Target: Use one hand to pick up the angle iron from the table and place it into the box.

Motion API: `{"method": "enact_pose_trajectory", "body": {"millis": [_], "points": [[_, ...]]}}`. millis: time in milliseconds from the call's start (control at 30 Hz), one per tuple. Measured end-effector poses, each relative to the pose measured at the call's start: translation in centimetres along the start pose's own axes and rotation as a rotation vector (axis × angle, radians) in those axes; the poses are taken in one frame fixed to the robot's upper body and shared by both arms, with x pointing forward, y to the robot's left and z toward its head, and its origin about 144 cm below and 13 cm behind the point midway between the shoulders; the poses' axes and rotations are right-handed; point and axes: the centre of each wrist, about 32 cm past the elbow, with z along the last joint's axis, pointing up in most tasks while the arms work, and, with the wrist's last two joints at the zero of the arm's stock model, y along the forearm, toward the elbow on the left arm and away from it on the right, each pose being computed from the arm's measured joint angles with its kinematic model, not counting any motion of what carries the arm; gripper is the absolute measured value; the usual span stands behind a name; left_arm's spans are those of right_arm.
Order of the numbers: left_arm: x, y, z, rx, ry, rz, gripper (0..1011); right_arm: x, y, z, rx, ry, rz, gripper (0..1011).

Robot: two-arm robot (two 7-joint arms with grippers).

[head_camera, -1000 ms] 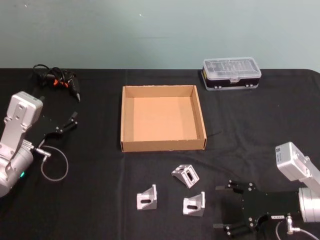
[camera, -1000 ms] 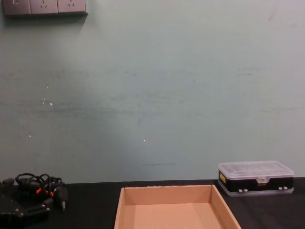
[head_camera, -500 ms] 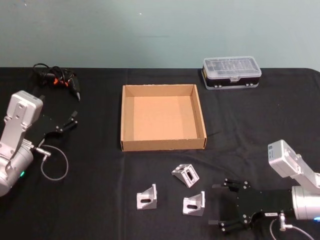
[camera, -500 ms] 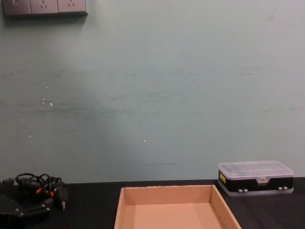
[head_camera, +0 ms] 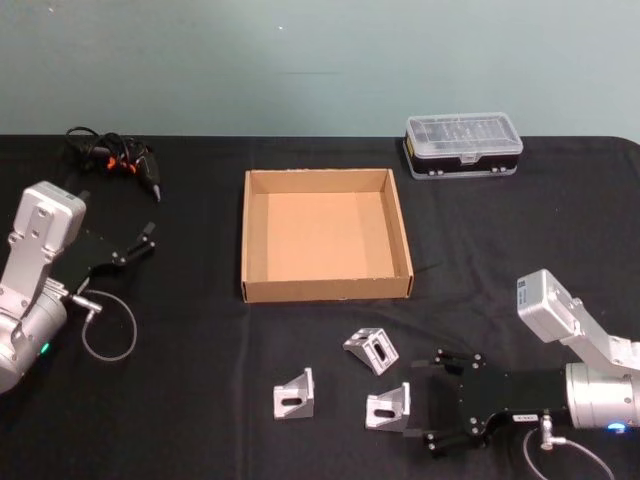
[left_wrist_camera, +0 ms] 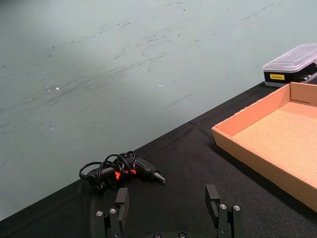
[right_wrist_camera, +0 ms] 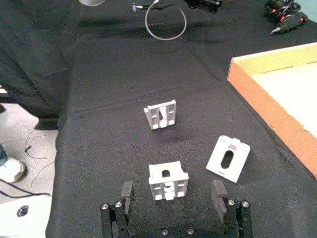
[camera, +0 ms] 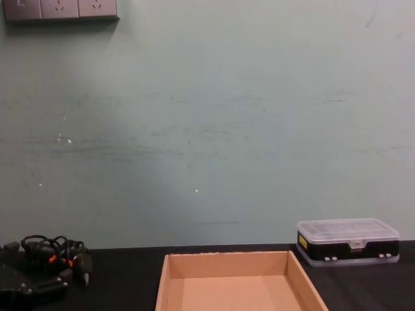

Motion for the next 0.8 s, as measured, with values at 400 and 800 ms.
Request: {"method": "enact_pose_trajectory", "body": {"millis": [400, 800], "points": [[0.0, 0.0, 0.0, 0.000, 0.000, 0.000, 1011, 0.0, 1.3, -0.3, 0.003, 0.011, 0.023, 1004], [0.0, 0.0, 0.0, 0.000, 0.000, 0.000, 1011, 0.2, 1.9, -0.1, 0.019, 0.005, 0.018, 1004]]}}
